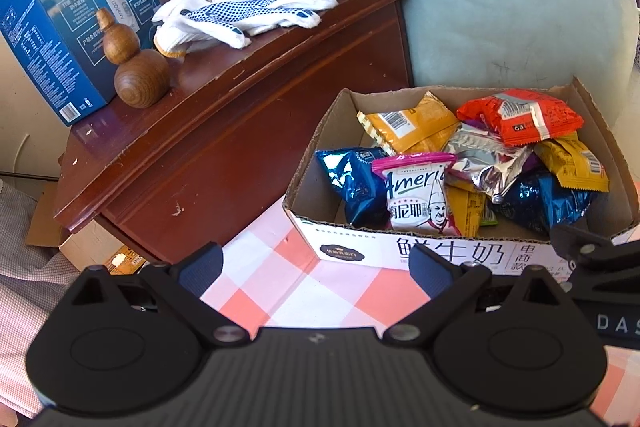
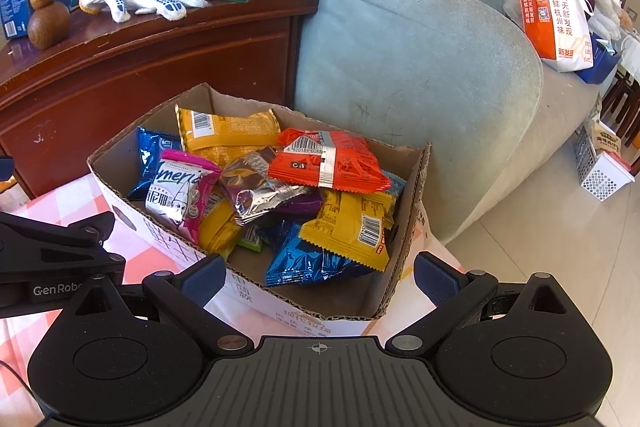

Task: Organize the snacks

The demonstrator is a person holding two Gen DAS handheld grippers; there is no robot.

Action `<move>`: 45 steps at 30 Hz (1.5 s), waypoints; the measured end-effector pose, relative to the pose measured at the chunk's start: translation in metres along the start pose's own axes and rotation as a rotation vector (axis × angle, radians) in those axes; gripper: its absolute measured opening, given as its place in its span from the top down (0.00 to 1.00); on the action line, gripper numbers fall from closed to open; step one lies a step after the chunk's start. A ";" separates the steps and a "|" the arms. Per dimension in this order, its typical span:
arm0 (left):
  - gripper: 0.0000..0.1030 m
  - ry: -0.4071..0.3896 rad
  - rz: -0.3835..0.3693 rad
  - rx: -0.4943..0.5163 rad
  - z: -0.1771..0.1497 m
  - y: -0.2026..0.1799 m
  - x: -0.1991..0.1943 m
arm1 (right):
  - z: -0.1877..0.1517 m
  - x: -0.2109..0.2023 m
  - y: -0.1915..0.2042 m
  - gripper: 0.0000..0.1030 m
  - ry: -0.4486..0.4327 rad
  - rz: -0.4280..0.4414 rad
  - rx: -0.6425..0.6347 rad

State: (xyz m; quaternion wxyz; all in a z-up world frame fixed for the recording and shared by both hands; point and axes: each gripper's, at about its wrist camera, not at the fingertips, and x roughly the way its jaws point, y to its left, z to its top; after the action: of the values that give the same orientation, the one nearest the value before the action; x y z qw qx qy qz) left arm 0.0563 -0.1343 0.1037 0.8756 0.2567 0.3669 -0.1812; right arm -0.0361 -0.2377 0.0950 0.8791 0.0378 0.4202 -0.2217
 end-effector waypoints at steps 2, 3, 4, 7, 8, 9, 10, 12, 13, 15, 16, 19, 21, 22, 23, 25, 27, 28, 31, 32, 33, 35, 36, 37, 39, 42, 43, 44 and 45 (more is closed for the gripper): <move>0.05 0.006 0.004 -0.006 -0.005 0.002 -0.003 | -0.002 -0.002 0.003 0.02 0.001 0.007 -0.011; 0.05 0.009 0.008 -0.008 -0.009 0.004 -0.004 | -0.004 -0.004 0.004 0.02 0.004 0.011 -0.018; 0.05 0.012 0.011 -0.009 -0.011 0.005 -0.005 | -0.005 -0.005 0.006 0.02 0.006 0.014 -0.024; 0.05 0.017 0.020 -0.007 -0.019 0.008 -0.011 | -0.011 -0.010 0.013 0.02 0.001 0.015 -0.041; 0.05 0.017 0.023 -0.008 -0.022 0.008 -0.012 | -0.014 -0.012 0.014 0.02 0.001 0.018 -0.041; 0.05 0.019 0.026 -0.009 -0.025 0.009 -0.013 | -0.016 -0.013 0.016 0.02 0.004 0.021 -0.040; 0.05 0.022 0.029 -0.012 -0.028 0.010 -0.014 | -0.018 -0.014 0.017 0.02 0.008 0.026 -0.042; 0.05 0.031 0.033 -0.018 -0.035 0.012 -0.016 | -0.022 -0.015 0.020 0.02 0.013 0.036 -0.054; 0.05 0.036 0.033 -0.019 -0.039 0.012 -0.017 | -0.026 -0.017 0.022 0.02 0.015 0.038 -0.059; 0.05 0.047 0.036 -0.023 -0.050 0.014 -0.019 | -0.032 -0.018 0.026 0.02 0.022 0.039 -0.065; 0.05 0.051 0.037 -0.025 -0.054 0.014 -0.019 | -0.036 -0.020 0.028 0.02 0.027 0.040 -0.067; 0.05 0.074 0.037 -0.039 -0.070 0.016 -0.022 | -0.048 -0.024 0.036 0.02 0.036 0.037 -0.083; 0.05 0.094 0.036 -0.047 -0.082 0.017 -0.025 | -0.058 -0.027 0.040 0.02 0.039 0.037 -0.094; 0.05 0.101 0.036 -0.049 -0.087 0.017 -0.026 | -0.064 -0.029 0.042 0.02 0.045 0.038 -0.097; 0.05 0.108 0.036 -0.050 -0.092 0.017 -0.027 | -0.069 -0.030 0.043 0.02 0.050 0.039 -0.097; 0.05 0.115 0.036 -0.051 -0.100 0.017 -0.031 | -0.077 -0.033 0.045 0.02 0.061 0.045 -0.093; 0.05 0.117 0.030 -0.057 -0.108 0.018 -0.035 | -0.085 -0.036 0.046 0.02 0.067 0.054 -0.081; 0.05 0.120 0.024 -0.063 -0.112 0.020 -0.037 | -0.090 -0.037 0.045 0.02 0.070 0.064 -0.070; 0.05 0.121 0.005 -0.080 -0.121 0.024 -0.043 | -0.101 -0.042 0.043 0.02 0.072 0.095 -0.040; 0.05 0.119 -0.001 -0.088 -0.124 0.025 -0.047 | -0.105 -0.044 0.043 0.02 0.070 0.106 -0.034; 0.05 0.115 -0.008 -0.097 -0.126 0.027 -0.050 | -0.108 -0.047 0.043 0.02 0.065 0.121 -0.028; 0.05 0.109 -0.022 -0.115 -0.130 0.032 -0.055 | -0.114 -0.051 0.041 0.02 0.044 0.157 -0.023; 0.04 0.107 -0.032 -0.126 -0.132 0.034 -0.058 | -0.117 -0.054 0.041 0.02 0.031 0.175 -0.022; 0.04 0.106 -0.040 -0.135 -0.134 0.036 -0.060 | -0.120 -0.055 0.040 0.02 0.024 0.184 -0.021; 0.04 0.106 -0.056 -0.155 -0.139 0.040 -0.063 | -0.125 -0.054 0.039 0.02 0.029 0.183 -0.014; 0.04 0.110 -0.077 -0.177 -0.144 0.044 -0.066 | -0.136 -0.047 0.039 0.02 0.035 0.182 0.001; 0.04 0.111 -0.082 -0.185 -0.144 0.045 -0.066 | -0.139 -0.045 0.040 0.02 0.033 0.176 0.003; 0.04 0.111 -0.086 -0.191 -0.145 0.046 -0.066 | -0.142 -0.042 0.041 0.02 0.031 0.170 0.006; 0.04 0.109 -0.087 -0.197 -0.146 0.047 -0.067 | -0.145 -0.039 0.043 0.02 0.033 0.169 0.013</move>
State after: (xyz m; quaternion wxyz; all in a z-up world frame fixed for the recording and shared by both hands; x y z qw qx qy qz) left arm -0.0447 -0.0028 0.0808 0.8667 0.1629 0.4406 -0.1680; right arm -0.1440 -0.1491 0.0257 0.8874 0.0827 0.4284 -0.1487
